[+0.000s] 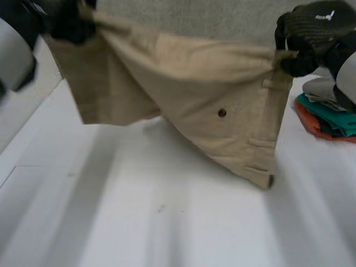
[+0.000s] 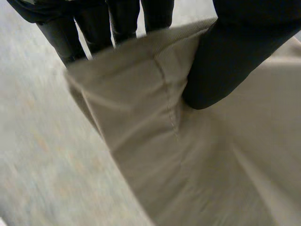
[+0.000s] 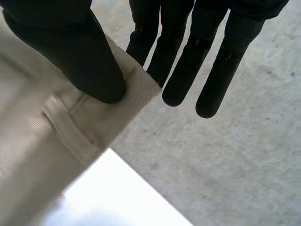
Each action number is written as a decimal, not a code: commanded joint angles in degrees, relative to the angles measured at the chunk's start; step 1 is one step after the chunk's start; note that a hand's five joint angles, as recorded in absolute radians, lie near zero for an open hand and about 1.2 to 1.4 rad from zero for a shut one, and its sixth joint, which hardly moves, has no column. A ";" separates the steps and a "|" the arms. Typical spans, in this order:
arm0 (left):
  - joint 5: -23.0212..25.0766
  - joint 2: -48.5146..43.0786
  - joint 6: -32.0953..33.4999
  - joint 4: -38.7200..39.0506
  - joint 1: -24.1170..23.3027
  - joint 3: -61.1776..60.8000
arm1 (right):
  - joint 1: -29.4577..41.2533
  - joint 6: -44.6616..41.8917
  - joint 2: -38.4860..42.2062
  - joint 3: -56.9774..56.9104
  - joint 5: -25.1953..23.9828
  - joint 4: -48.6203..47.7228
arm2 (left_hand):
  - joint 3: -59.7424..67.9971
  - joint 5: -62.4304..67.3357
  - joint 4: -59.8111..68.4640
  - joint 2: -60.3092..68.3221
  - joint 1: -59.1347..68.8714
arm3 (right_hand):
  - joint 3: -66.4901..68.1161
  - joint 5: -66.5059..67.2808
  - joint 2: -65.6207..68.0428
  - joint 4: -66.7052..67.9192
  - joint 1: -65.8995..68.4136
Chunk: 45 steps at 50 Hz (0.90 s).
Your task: Fold the laundry.
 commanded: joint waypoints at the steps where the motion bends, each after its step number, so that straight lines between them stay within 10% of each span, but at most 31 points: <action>1: 0.73 -9.99 0.76 -10.18 1.45 11.70 | 0.24 0.97 4.35 -4.98 0.65 0.61 | 12.24 13.78 11.75 11.77 12.90 | 12.04 12.89 12.79 11.66 16.90; 11: 5.38 -36.44 3.84 -7.93 4.52 32.25 | 4.02 0.88 21.05 -12.54 3.02 -10.01 | 12.24 13.78 11.75 11.77 12.90 | 12.04 12.89 12.79 11.66 16.90; 21: 2.05 -35.88 -2.56 13.43 6.81 48.65 | 6.22 4.22 29.76 -24.85 5.04 -50.88 | 12.24 13.78 11.75 11.77 12.90 | 12.04 12.89 12.79 11.66 16.90; 28: 1.16 -26.64 -11.19 22.50 6.81 34.95 | 6.49 6.33 28.44 -24.51 4.69 -50.47 | 12.24 13.78 11.75 11.77 12.90 | 12.04 12.89 12.79 11.66 16.90; 45: 0.82 -27.15 -3.81 21.62 4.18 -5.92 | 4.38 5.90 32.21 -0.70 -6.99 -36.58 | 12.24 13.78 11.75 11.77 12.90 | 12.04 12.89 12.79 11.66 16.90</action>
